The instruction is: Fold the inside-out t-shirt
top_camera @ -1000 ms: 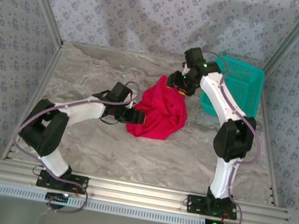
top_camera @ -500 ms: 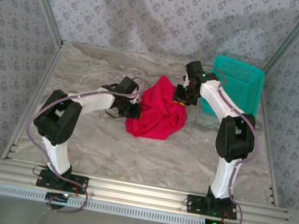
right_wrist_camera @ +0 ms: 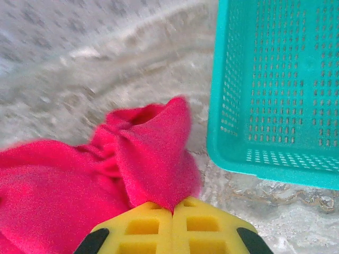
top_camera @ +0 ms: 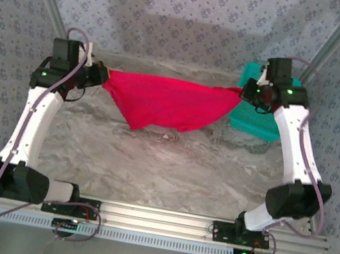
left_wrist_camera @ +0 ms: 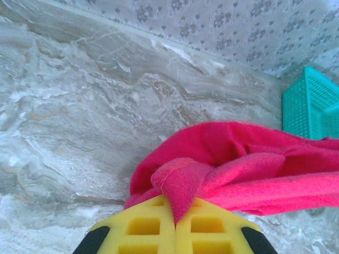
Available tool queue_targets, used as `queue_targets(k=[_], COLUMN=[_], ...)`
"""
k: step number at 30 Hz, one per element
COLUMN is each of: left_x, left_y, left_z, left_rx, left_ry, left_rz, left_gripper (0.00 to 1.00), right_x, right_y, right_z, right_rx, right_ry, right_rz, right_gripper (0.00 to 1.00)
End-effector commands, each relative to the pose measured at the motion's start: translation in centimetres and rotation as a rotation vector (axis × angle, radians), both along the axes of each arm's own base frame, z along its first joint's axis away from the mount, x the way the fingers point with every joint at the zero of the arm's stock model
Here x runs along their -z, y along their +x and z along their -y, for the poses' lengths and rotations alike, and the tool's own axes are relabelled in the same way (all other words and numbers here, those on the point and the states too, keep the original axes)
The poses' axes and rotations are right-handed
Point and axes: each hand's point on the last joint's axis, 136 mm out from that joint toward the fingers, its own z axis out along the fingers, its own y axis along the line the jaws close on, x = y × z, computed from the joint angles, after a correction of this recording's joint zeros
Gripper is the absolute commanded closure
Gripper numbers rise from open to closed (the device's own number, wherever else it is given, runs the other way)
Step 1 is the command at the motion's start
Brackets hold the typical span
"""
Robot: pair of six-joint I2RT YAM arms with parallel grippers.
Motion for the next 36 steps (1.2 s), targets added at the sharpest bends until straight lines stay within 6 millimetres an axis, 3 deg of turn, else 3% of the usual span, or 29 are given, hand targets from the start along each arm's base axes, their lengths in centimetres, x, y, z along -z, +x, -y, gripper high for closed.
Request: queue_targets(k=[1,4,9,12,15,19,21,24,26,27,29,31,32,36], left_x=[0.1,-2.1,-9.1,-12.6,-13.6,-11.6,-9.7,-5.2,-0.9,1.0,4.1,5.8,6.4,7.7], left_y=[-0.9,-1.4,-2.7,-2.9,-2.1,0.2,2.1,5.8,8.5,9.5,11.0,11.1,10.7,7.1], left_z=[-1.2,-2.8,-5.9,-5.0,-4.0,-4.2,-4.9,-6.1,-7.4,-7.9,-9.2,-9.6,-9.7,-7.4], left_rx=[-0.022,-0.066,-0.163,-0.136,-0.102,-0.108,-0.134,-0.180,-0.221,-0.234,-0.270,-0.278,-0.284,-0.266], left_ry=[0.007,0.009,0.011,-0.041,-0.110,-0.114,-0.087,-0.043,0.005,0.028,0.082,0.117,0.145,0.202], left_rz=[-0.044,-0.004,0.131,0.213,0.237,0.192,0.167,0.091,-0.019,-0.068,-0.152,-0.207,-0.227,-0.243], left_gripper=[1.00,1.00,1.00,1.00,1.00,1.00,1.00,1.00,1.00,0.97,0.79,0.62,0.60,0.55], right_x=[-0.7,-2.9,-9.4,-12.7,-13.5,-11.1,-8.7,-4.3,-0.8,0.6,3.1,4.6,5.2,8.3], right_y=[-1.6,-2.6,-5.8,-7.4,-7.7,-5.5,-3.2,0.9,3.9,5.2,7.2,7.5,7.1,3.1], right_z=[0.1,0.7,1.3,0.4,-0.5,-1.6,-2.3,-3.5,-4.4,-5.0,-5.9,-6.6,-7.0,-8.6], right_rx=[0.018,0.030,0.057,0.032,0.015,0.005,0.002,0.000,-0.005,-0.016,-0.030,-0.059,-0.082,-0.173], right_ry=[-0.006,-0.009,0.032,0.097,0.137,0.138,0.137,0.138,0.135,0.139,0.110,0.056,0.029,-0.047], right_rz=[-0.029,0.008,0.157,0.241,0.269,0.219,0.178,0.092,0.013,-0.025,-0.095,-0.141,-0.159,-0.223], right_gripper=[1.00,1.00,1.00,1.00,1.00,1.00,1.00,1.00,1.00,0.96,0.73,0.54,0.48,0.42])
